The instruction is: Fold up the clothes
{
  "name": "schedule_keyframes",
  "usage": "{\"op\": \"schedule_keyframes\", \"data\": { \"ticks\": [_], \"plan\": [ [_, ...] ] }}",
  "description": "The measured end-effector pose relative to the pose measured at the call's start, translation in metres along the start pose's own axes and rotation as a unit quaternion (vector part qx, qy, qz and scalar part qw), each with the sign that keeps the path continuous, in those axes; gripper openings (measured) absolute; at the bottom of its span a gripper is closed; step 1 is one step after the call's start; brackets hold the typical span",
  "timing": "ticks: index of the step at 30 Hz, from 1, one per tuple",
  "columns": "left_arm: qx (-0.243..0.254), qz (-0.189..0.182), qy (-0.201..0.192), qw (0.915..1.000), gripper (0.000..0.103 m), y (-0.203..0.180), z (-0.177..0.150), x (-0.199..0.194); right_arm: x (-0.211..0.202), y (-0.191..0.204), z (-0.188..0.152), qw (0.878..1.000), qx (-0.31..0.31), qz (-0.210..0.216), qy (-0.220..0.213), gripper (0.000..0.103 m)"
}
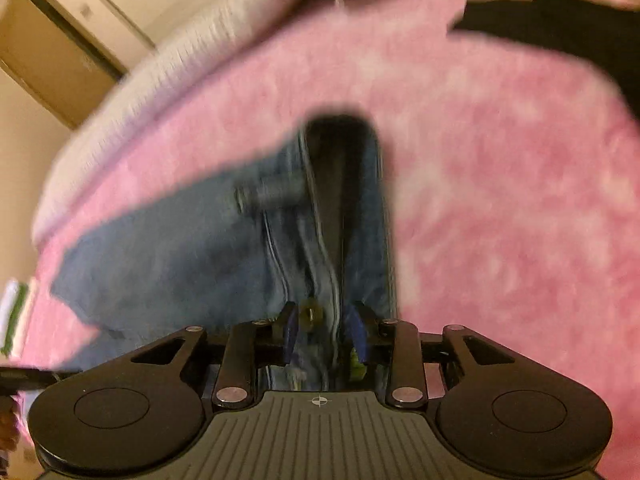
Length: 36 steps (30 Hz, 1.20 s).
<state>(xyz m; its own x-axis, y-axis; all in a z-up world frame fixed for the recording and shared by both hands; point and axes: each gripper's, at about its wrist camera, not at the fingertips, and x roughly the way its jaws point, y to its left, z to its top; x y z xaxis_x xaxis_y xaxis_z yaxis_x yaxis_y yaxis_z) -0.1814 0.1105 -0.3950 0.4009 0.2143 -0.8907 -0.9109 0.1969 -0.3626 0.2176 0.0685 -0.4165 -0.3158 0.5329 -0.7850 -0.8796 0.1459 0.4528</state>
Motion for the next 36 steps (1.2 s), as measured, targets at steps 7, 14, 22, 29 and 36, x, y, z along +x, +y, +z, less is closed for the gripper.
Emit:
{"op": "schedule_keyframes", "data": {
  "ticks": [7, 14, 22, 29, 36],
  "plan": [
    [-0.014, -0.006, 0.003, 0.9999, 0.018, 0.004, 0.007, 0.0, -0.018, -0.004, -0.012, 0.997, 0.042, -0.045, 0.047, 0.003],
    [-0.01, -0.022, -0.004, 0.9997, 0.018, 0.0, 0.032, 0.008, -0.027, -0.017, 0.037, 0.997, 0.069, -0.005, -0.023, 0.018],
    [0.002, -0.031, -0.008, 0.9995, 0.018, 0.003, 0.058, 0.017, 0.031, -0.021, 0.097, 0.997, 0.06, 0.011, -0.041, 0.002],
    [0.003, -0.017, -0.002, 0.9998, 0.018, 0.013, 0.068, 0.029, 0.066, -0.021, 0.096, 0.996, 0.016, -0.087, -0.027, 0.001],
    [0.017, -0.027, 0.003, 0.9995, 0.018, 0.004, 0.067, 0.023, 0.02, -0.024, 0.082, 0.994, 0.096, -0.045, -0.011, 0.024]
  ]
}}
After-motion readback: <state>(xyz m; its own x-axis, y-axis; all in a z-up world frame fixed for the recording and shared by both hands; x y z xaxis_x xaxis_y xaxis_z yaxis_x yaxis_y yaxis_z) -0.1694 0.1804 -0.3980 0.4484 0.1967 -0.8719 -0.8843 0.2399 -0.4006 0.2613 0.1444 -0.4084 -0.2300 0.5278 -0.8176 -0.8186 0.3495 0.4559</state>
